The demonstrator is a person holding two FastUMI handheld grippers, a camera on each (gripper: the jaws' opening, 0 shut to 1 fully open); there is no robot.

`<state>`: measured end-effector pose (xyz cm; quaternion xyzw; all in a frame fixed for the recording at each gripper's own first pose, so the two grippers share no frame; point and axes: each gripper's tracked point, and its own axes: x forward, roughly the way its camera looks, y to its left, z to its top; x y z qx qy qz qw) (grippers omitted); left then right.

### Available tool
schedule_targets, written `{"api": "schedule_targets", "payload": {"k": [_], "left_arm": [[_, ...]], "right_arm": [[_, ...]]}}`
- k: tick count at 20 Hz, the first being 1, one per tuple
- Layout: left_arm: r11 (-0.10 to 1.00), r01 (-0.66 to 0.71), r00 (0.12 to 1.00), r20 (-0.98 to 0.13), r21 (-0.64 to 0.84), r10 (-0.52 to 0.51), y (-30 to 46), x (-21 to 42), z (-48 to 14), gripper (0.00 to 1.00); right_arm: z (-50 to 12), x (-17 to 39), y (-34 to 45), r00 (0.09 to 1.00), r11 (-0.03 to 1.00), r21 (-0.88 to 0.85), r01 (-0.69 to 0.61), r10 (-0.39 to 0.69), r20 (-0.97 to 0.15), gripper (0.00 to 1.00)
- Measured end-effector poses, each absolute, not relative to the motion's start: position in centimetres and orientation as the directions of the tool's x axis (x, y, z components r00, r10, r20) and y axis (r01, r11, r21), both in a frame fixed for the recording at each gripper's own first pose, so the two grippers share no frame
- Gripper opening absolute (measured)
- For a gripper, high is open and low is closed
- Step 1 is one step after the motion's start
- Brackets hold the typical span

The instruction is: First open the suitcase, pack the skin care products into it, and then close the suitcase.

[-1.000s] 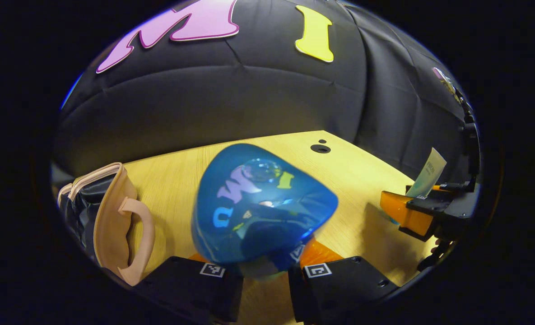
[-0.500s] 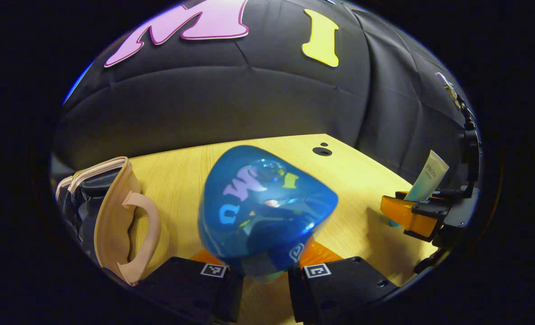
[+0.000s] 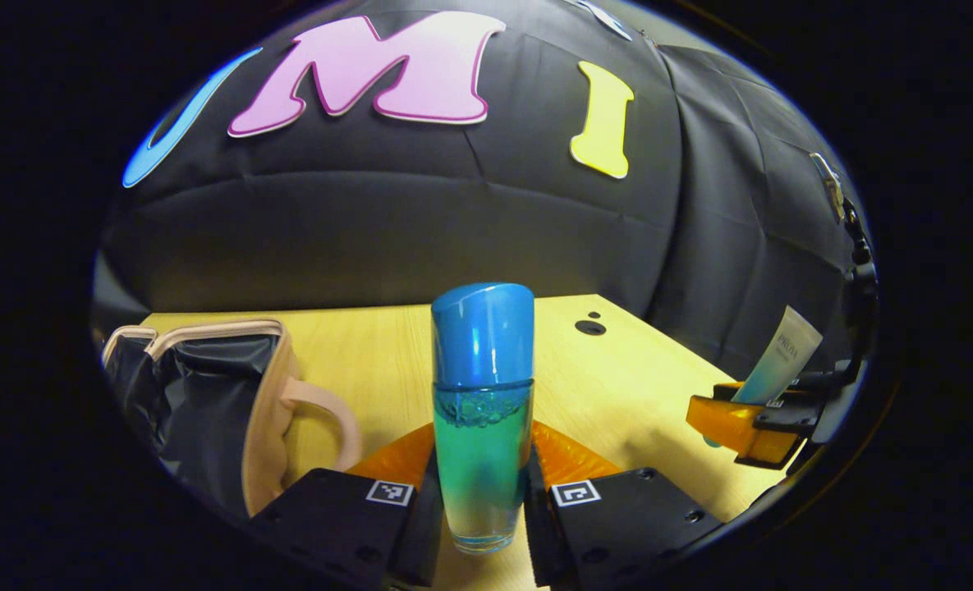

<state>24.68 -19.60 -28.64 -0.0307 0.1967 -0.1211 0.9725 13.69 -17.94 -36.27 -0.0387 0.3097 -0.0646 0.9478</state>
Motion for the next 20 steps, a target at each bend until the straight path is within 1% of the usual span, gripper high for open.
{"api": "schedule_targets", "payload": {"k": [3, 9, 11, 13, 16, 17, 18, 20], "left_arm": [[0.976, 0.183, 0.915, -0.341, -0.118, -0.213, -16.5, 23.8, -25.8, 0.47], [0.995, 0.038, 0.938, -0.341, -0.095, -0.068, -5.7, 22.0, -23.1, 0.46], [0.997, -0.013, 0.925, -0.378, -0.077, -0.018, -1.7, 21.7, -23.9, 0.46], [0.996, -0.043, 0.906, -0.423, -0.077, 0.007, 1.5, 21.5, -25.3, 0.46], [0.990, -0.066, 0.867, -0.499, -0.125, -0.006, 4.4, 21.8, -27.8, 0.47], [0.987, -0.076, 0.847, -0.531, -0.142, -0.011, 5.1, 21.7, -28.7, 0.43], [0.984, -0.089, 0.825, -0.564, -0.154, -0.014, 6.0, 21.5, -29.7, 0.47], [0.979, -0.107, 0.785, -0.619, -0.171, -0.022, 7.4, 21.6, -31.6, 0.46]], "right_arm": [[-34.9, 13.6, -14.8, 0.810, 0.995, -0.094, 0.041, -0.088, -0.580, 0.43], [-30.8, 14.9, -4.6, 0.834, 0.995, -0.003, -0.096, 0.079, -0.546, 0.42], [-29.7, 15.7, -0.6, 0.837, 0.987, 0.010, -0.159, 0.140, -0.529, 0.42], [-28.6, 16.2, 3.2, 0.836, 0.976, 0.033, -0.214, 0.201, -0.511, 0.42], [-27.4, 16.4, 8.1, 0.826, 0.956, 0.071, -0.283, 0.281, -0.488, 0.42], [-27.0, 16.3, 9.4, 0.822, 0.950, 0.075, -0.303, 0.301, -0.484, 0.42], [-26.8, 16.0, 10.4, 0.816, 0.944, 0.079, -0.320, 0.317, -0.482, 0.42], [-26.5, 15.0, 12.3, 0.802, 0.928, 0.083, -0.364, 0.357, -0.479, 0.42]]}}
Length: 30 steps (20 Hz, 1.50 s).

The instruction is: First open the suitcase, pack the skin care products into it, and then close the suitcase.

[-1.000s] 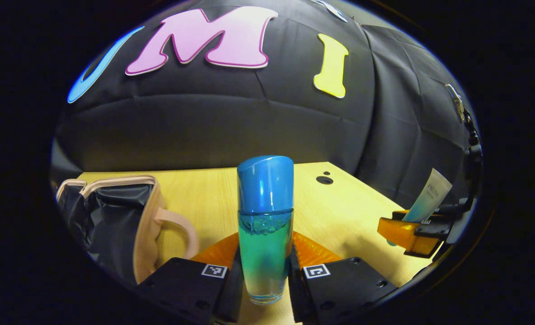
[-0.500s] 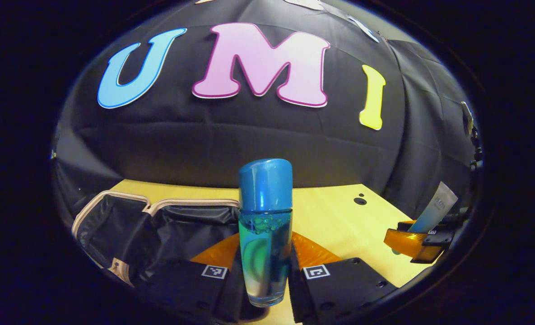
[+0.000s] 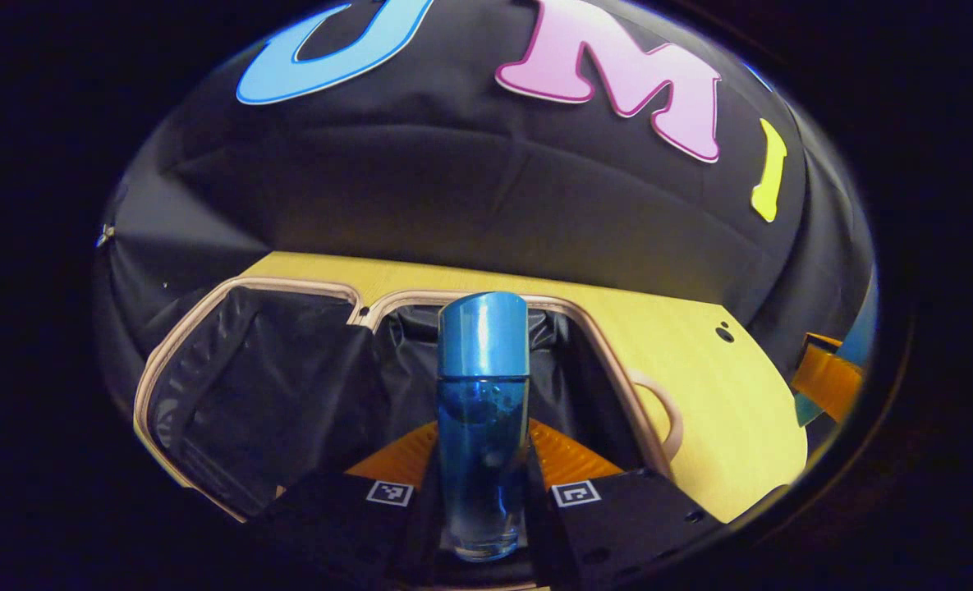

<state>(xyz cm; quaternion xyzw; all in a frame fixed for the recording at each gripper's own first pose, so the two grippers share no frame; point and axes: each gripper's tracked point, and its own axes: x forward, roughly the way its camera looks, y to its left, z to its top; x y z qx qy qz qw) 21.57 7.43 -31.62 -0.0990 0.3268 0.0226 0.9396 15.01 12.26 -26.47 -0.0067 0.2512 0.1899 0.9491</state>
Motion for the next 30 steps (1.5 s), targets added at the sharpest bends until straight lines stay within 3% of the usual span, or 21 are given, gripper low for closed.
{"api": "schedule_targets", "payload": {"k": [1, 3, 5, 6, 8, 10, 14, 15, 17, 18, 20, 24, 26, 30], "left_arm": [[0.975, -0.111, 0.770, -0.636, -0.194, -0.039, 7.7, 21.6, -32.3, 0.50], [0.960, -0.140, 0.717, -0.693, -0.242, -0.070, 8.1, 21.2, -33.9, 0.46], [0.959, -0.171, 0.680, -0.731, -0.225, -0.050, 8.7, 21.2, -35.4, 0.43], [0.961, -0.179, 0.668, -0.743, -0.211, -0.039, 8.9, 21.4, -35.9, 0.46], [0.964, -0.181, 0.673, -0.739, -0.193, -0.022, 9.2, 21.9, -35.7, 0.43], [0.969, -0.181, 0.660, -0.751, -0.166, -0.005, 9.3, 21.8, -35.7, 0.50], [0.970, -0.182, 0.672, -0.740, -0.160, 0.004, 9.0, 21.8, -34.4, 0.45], [0.966, -0.191, 0.698, -0.716, -0.173, 0.010, 9.3, 21.6, -33.1, 0.58], [0.964, -0.199, 0.756, -0.653, -0.175, 0.038, 10.5, 21.2, -30.3, 0.65], [0.964, -0.202, 0.790, -0.610, -0.171, 0.057, 11.5, 20.8, -28.5, 0.82], [0.964, -0.208, 0.843, -0.530, -0.167, 0.091, 13.3, 19.8, -24.9, 0.96], [0.953, -0.257, 0.878, -0.450, -0.159, 0.162, 17.4, 14.1, -20.0, 0.96], [0.942, -0.257, 0.883, -0.450, -0.217, 0.137, 18.3, 9.9, -18.8, 0.96], [0.909, -0.308, 0.881, -0.445, -0.281, 0.161, 20.2, 5.0, -18.6, 0.96]], "right_arm": [[-26.4, 14.6, 12.8, 0.794, 0.920, 0.077, -0.384, 0.372, -0.481, 0.42], [-27.0, 13.3, 13.9, 0.769, 0.905, 0.085, -0.417, 0.401, -0.498, 0.42], [-27.2, 12.8, 14.5, 0.755, 0.898, 0.095, -0.429, 0.414, -0.509, 0.42], [-27.1, 12.5, 14.7, 0.751, 0.897, 0.100, -0.432, 0.419, -0.510, 0.42], [-26.7, 12.7, 14.6, 0.753, 0.896, 0.101, -0.433, 0.421, -0.506, 0.43], [-26.5, 12.9, 14.2, 0.756, 0.897, 0.092, -0.431, 0.415, -0.506, 0.42], [-26.1, 13.2, 13.6, 0.764, 0.905, 0.082, -0.417, 0.398, -0.508, 0.42], [-25.9, 13.1, 13.9, 0.762, 0.905, 0.081, -0.418, 0.398, -0.510, 0.43], [-25.5, 13.2, 14.5, 0.763, 0.904, 0.073, -0.422, 0.398, -0.510, 0.42], [-25.3, 13.3, 14.8, 0.765, 0.903, 0.066, -0.425, 0.398, -0.507, 0.42], [-25.2, 13.6, 15.7, 0.764, 0.902, 0.063, -0.428, 0.398, -0.508, 0.42], [-27.2, 15.2, 19.5, 0.739, 0.903, 0.094, -0.420, 0.400, -0.542, 0.43], [-28.8, 16.0, 21.0, 0.724, 0.902, 0.088, -0.422, 0.394, -0.567, 0.42], [-33.8, 16.0, 23.8, 0.622, 0.903, 0.133, -0.408, 0.381, -0.684, 0.43]]}}
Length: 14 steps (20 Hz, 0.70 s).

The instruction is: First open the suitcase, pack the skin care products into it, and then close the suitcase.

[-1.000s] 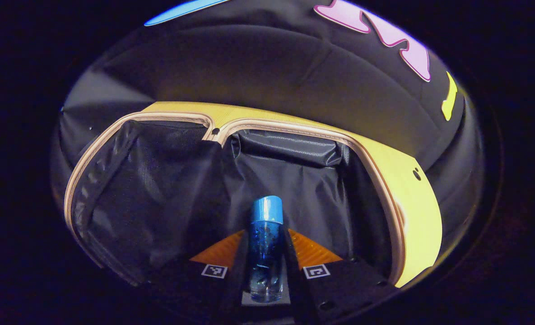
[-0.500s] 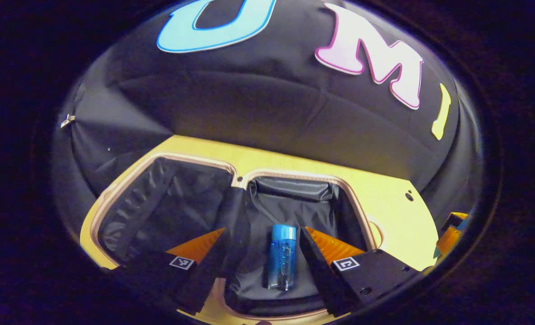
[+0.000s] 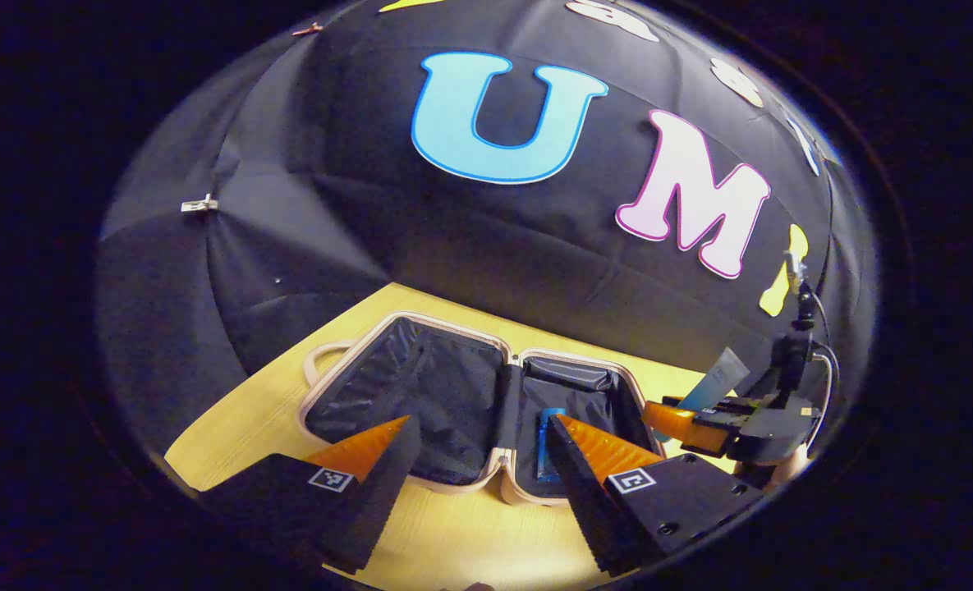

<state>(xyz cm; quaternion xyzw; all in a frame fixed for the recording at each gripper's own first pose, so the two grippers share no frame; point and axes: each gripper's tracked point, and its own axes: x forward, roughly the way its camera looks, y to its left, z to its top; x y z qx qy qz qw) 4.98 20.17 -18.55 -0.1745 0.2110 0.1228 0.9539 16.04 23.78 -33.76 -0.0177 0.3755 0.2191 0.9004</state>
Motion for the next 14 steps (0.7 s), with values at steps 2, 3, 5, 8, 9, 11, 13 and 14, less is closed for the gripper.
{"api": "schedule_targets", "payload": {"k": [2, 3, 5, 8, 9, 11, 13, 14], "left_arm": [[0.890, -0.303, 0.886, -0.445, -0.340, 0.131, 20.2, 3.8, -18.3, 0.92], [0.882, -0.296, 0.890, -0.442, -0.366, 0.115, 20.2, 3.3, -18.1, 0.97], [0.874, -0.300, 0.890, -0.442, -0.382, 0.112, 21.4, 2.5, -18.2, 0.97], [0.867, -0.310, 0.892, -0.434, -0.391, 0.123, 22.6, 1.2, -17.9, 0.96], [0.861, -0.313, 0.891, -0.438, -0.401, 0.120, 22.7, 0.6, -18.1, 0.96], [0.856, -0.313, 0.886, -0.450, -0.412, 0.107, 22.8, -0.5, -18.4, 0.97], [0.858, -0.326, 0.874, -0.473, -0.397, 0.113, 23.3, -1.8, -19.2, 0.96], [0.863, -0.323, 0.870, -0.480, -0.388, 0.110, 23.4, -2.3, -19.6, 0.96]], "right_arm": [[-36.5, 15.9, 24.4, 0.572, 0.915, 0.145, -0.376, 0.352, -0.741, 0.43], [-37.6, 15.8, 24.5, 0.554, 0.920, 0.141, -0.366, 0.337, -0.761, 0.43], [-39.5, 14.9, 25.1, 0.492, 0.927, 0.166, -0.337, 0.324, -0.808, 0.43], [-41.9, 14.6, 24.7, 0.447, 0.935, 0.117, -0.333, 0.267, -0.854, 0.43], [-42.7, 14.5, 24.6, 0.429, 0.941, 0.107, -0.320, 0.244, -0.869, 0.43], [-44.4, 14.4, 24.4, 0.389, 0.957, 0.111, -0.268, 0.213, -0.896, 0.36], [-45.9, 14.1, 24.1, 0.357, 0.966, 0.105, -0.236, 0.186, -0.916, 0.43], [-45.7, 14.2, 24.2, 0.367, 0.964, 0.100, -0.246, 0.188, -0.911, 0.39]]}}
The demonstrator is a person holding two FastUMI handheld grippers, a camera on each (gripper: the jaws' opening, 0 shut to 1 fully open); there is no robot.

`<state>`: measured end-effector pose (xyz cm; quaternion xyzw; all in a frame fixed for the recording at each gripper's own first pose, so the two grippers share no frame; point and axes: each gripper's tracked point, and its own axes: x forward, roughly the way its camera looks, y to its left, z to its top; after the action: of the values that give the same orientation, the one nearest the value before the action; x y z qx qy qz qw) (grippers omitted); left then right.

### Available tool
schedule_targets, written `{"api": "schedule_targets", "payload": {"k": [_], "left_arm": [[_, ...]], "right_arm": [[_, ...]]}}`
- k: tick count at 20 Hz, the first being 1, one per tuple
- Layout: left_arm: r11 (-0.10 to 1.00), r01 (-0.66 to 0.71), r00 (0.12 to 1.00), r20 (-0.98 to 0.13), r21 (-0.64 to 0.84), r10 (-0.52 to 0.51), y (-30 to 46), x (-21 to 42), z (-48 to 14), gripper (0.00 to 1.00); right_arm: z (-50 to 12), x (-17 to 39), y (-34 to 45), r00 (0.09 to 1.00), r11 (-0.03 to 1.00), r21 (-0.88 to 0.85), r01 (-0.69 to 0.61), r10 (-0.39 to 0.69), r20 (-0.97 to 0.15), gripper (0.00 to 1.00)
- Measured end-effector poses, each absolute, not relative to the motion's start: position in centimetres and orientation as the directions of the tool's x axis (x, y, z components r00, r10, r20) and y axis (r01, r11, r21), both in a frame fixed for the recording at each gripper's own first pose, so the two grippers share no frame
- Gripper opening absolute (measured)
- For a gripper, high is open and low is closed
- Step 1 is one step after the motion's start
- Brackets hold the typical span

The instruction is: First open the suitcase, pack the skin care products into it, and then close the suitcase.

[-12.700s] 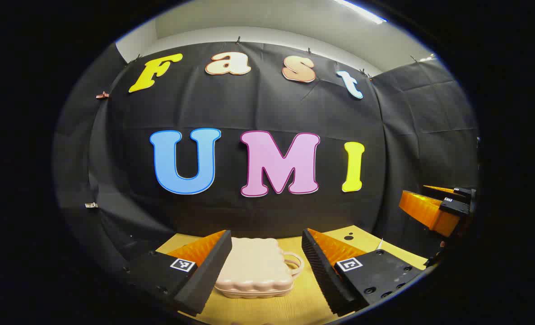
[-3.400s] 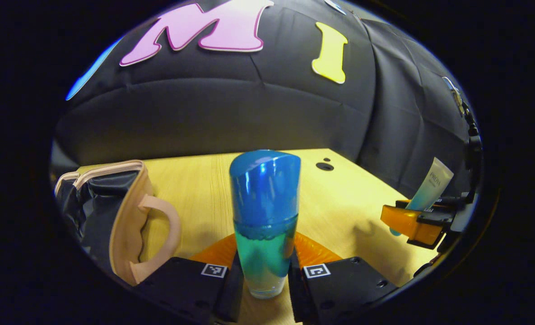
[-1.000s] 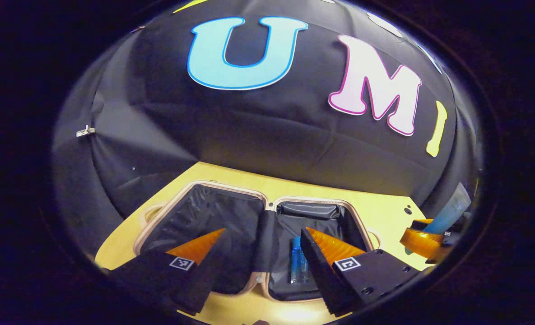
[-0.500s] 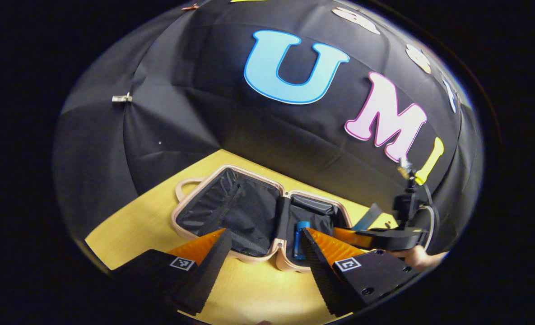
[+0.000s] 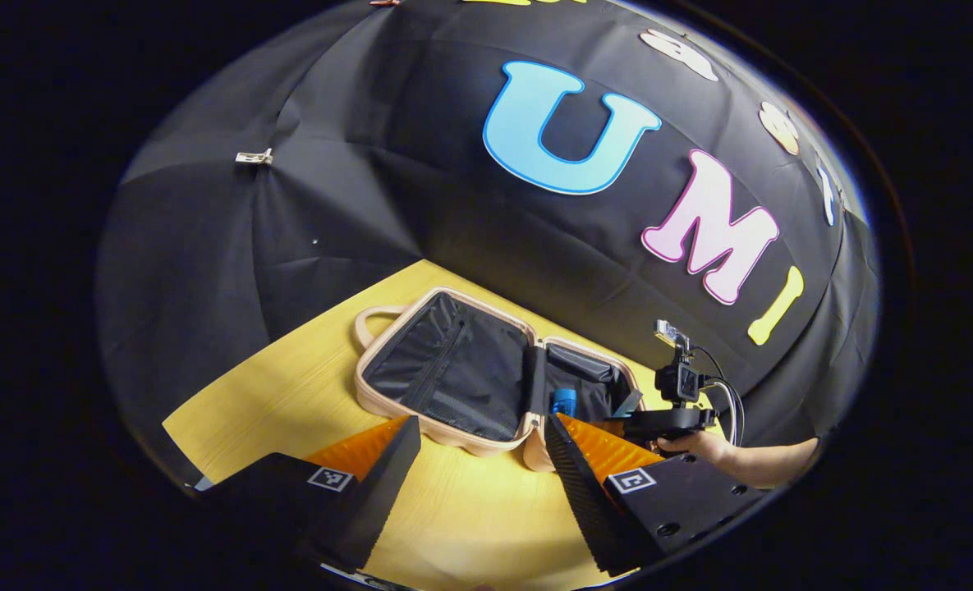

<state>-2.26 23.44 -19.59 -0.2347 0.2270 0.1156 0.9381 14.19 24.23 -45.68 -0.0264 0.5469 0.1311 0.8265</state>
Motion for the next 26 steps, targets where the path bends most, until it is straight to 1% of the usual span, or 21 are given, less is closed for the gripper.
{"api": "schedule_targets", "payload": {"k": [1, 2, 3, 6, 7, 10, 11, 13, 15, 17, 19, 20, 21, 22, 23, 24, 26], "left_arm": [[0.873, -0.325, 0.866, -0.485, -0.364, 0.120, 24.1, -2.6, -20.0, 0.96], [0.880, -0.329, 0.860, -0.493, -0.342, 0.130, 24.8, -2.9, -20.4, 0.96], [0.883, -0.339, 0.856, -0.497, -0.324, 0.146, 25.6, -3.1, -20.6, 0.97], [0.863, -0.387, 0.853, -0.481, -0.325, 0.201, 28.8, -2.8, -20.2, 0.97], [0.849, -0.416, 0.846, -0.482, -0.326, 0.229, 30.2, -2.8, -20.3, 0.97], [0.792, -0.508, 0.807, -0.508, -0.337, 0.301, 35.4, -2.2, -21.4, 0.96], [0.770, -0.533, 0.797, -0.514, -0.350, 0.318, 37.4, -1.6, -21.8, 0.96], [0.722, -0.565, 0.786, -0.528, -0.399, 0.323, 40.7, -0.1, -22.5, 0.97], [0.680, -0.590, 0.771, -0.554, -0.436, 0.314, 43.5, 1.5, -23.6, 0.96], [0.645, -0.600, 0.763, -0.581, -0.474, 0.283, 45.8, 4.0, -25.1, 0.95], [0.600, -0.580, 0.781, -0.585, -0.551, 0.217, 46.0, 7.2, -26.4, 0.95], [0.583, -0.583, 0.772, -0.610, -0.566, 0.180, 45.7, 8.5, -27.6, 0.94], [0.581, -0.591, 0.755, -0.636, -0.560, 0.155, 45.7, 9.6, -29.3, 0.91], [0.594, -0.596, 0.740, -0.657, -0.541, 0.145, 45.9, 10.5, -30.7, 0.87], [0.594, -0.609, 0.722, -0.677, -0.525, 0.142, 46.1, 11.3, -32.1, 0.86], [0.574, -0.615, 0.718, -0.685, -0.541, 0.124, 45.8, 12.1, -32.9, 0.81], [0.481, -0.605, 0.746, -0.662, -0.634, 0.066, 45.1, 14.1, -33.3, 0.80]], "right_arm": [[-45.5, 14.6, 24.2, 0.382, 0.964, 0.089, -0.251, 0.184, -0.906, 0.46], [-44.9, 14.6, 24.3, 0.393, 0.963, 0.097, -0.252, 0.193, -0.899, 0.59], [-44.5, 14.8, 24.2, 0.405, 0.966, 0.091, -0.243, 0.187, -0.895, 0.54], [-41.9, 15.1, 24.5, 0.453, 0.968, 0.127, -0.216, 0.215, -0.865, 0.96], [-40.6, 14.9, 24.4, 0.472, 0.967, 0.139, -0.215, 0.227, -0.852, 0.90], [-36.1, 14.1, 23.3, 0.576, 0.965, 0.138, -0.222, 0.244, -0.780, 0.90], [-34.9, 13.6, 22.6, 0.605, 0.965, 0.122, -0.232, 0.242, -0.758, 0.98], [-32.2, 12.5, 20.8, 0.671, 0.964, 0.076, -0.253, 0.231, -0.705, 0.98], [-30.0, 10.9, 19.4, 0.712, 0.962, 0.032, -0.270, 0.222, -0.666, 0.97], [-29.0, 8.9, 18.4, 0.709, 0.956, 0.001, -0.293, 0.218, -0.670, 0.97], [-27.8, 6.2, 17.3, 0.708, 0.955, -0.014, -0.297, 0.210, -0.674, 0.98], [-27.3, 4.8, 16.9, 0.709, 0.957, -0.007, -0.291, 0.210, -0.673, 0.98], [-27.0, 3.3, 16.3, 0.705, 0.958, -0.002, -0.287, 0.209, -0.678, 0.97], [-26.7, 2.0, 15.8, 0.703, 0.960, 0.005, -0.279, 0.207, -0.681, 0.97], [-26.5, 1.0, 15.4, 0.702, 0.963, 0.011, -0.268, 0.203, -0.682, 0.97], [-26.5, 0.0, 14.7, 0.696, 0.965, 0.012, -0.262, 0.197, -0.690, 0.97], [-26.7, -1.4, 13.4, 0.682, 0.970, 0.007, -0.243, 0.176, -0.710, 0.97]]}}
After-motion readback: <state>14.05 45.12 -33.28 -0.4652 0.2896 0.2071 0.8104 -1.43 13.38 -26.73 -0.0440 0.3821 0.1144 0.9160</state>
